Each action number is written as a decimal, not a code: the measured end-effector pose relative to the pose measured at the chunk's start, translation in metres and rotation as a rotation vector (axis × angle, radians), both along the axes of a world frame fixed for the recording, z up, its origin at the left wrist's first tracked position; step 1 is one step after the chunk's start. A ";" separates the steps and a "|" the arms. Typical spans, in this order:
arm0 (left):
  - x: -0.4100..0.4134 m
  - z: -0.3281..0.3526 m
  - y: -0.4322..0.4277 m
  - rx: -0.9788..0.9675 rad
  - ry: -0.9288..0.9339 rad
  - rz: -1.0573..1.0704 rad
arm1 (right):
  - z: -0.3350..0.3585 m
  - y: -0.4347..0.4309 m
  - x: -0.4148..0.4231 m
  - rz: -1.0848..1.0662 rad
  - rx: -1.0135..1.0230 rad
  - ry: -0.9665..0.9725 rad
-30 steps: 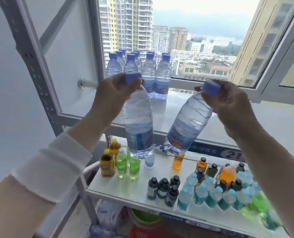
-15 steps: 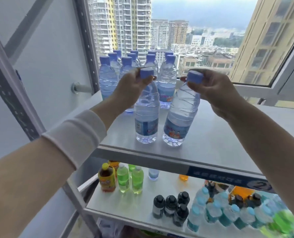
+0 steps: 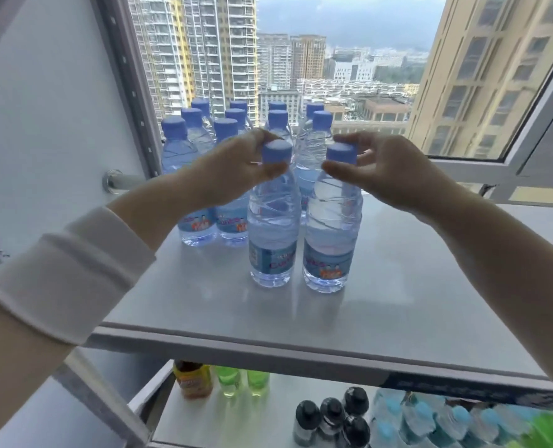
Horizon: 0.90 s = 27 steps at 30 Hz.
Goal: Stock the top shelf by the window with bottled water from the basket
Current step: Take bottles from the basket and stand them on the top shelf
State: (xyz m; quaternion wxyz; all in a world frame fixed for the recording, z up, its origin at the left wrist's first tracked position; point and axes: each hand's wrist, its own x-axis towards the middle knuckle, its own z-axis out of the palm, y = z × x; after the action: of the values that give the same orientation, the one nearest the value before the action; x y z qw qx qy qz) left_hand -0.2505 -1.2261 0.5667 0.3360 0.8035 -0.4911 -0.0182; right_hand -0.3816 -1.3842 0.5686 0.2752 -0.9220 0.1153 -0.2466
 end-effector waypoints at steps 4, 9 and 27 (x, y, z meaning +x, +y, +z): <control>-0.005 0.006 0.003 0.040 -0.254 0.087 | 0.004 0.002 0.002 -0.154 -0.136 -0.033; -0.005 0.017 -0.006 0.078 -0.398 0.073 | 0.008 0.004 0.007 -0.227 -0.250 0.017; 0.044 0.026 -0.043 0.095 -0.408 0.068 | 0.007 -0.031 0.068 -0.204 -0.196 -0.067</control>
State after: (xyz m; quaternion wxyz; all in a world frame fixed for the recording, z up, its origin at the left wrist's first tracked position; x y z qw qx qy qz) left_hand -0.2068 -1.2690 0.5929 0.1917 0.8215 -0.5203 0.1331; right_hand -0.3133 -1.4151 0.5754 0.1613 -0.9192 0.1744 -0.3141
